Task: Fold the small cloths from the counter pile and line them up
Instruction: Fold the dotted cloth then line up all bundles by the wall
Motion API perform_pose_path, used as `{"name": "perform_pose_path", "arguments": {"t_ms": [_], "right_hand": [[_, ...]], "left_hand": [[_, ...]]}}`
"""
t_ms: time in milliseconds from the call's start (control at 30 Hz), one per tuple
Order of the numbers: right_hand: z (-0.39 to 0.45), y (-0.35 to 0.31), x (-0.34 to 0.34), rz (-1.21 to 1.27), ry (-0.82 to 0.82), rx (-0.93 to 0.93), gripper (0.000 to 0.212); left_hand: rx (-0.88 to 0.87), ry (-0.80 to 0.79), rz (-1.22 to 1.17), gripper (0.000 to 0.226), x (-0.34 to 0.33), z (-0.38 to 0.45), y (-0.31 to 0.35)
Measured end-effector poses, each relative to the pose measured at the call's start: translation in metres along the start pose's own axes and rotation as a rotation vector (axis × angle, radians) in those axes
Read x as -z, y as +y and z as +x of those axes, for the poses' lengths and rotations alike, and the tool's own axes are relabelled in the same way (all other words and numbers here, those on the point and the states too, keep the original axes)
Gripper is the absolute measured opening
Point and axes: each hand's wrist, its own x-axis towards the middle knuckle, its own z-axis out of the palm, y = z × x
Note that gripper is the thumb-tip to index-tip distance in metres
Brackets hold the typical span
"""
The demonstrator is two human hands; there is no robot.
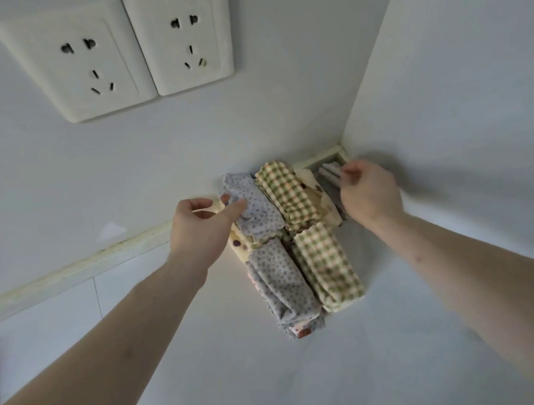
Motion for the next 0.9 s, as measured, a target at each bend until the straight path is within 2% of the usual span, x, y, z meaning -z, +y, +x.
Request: {"name": "perform_pose_path", "arguments": {"t_ms": [133,333,600,700,900], "right_hand": [[0.003,0.018,-0.005,-0.057,-0.059,-0.025,0.042],[0.008,0.025,-0.012,-0.11,-0.117,-0.024,0.049],[0.015,0.02,-0.022,-0.272,-0.115,-0.03,0.035],[0.01,0.025,-0.018,-0.371,-0.16,-0.107,0.034],[0.005,0.027,-0.002,-0.4,-0.307,-0.228,0.043]], "left_hand": [[-0.07,0.044,-0.007,0.055,0.0,-0.009,0.006],[-0.124,0.046,-0.033,0.045,0.001,-0.018,0.011],[-0.184,0.063,0.001,0.035,0.003,-0.024,0.015],[-0.196,0.063,0.023,0.033,0.003,-0.029,0.015],[-0.184,0.043,0.023,0.029,0.003,-0.039,0.015]]}}
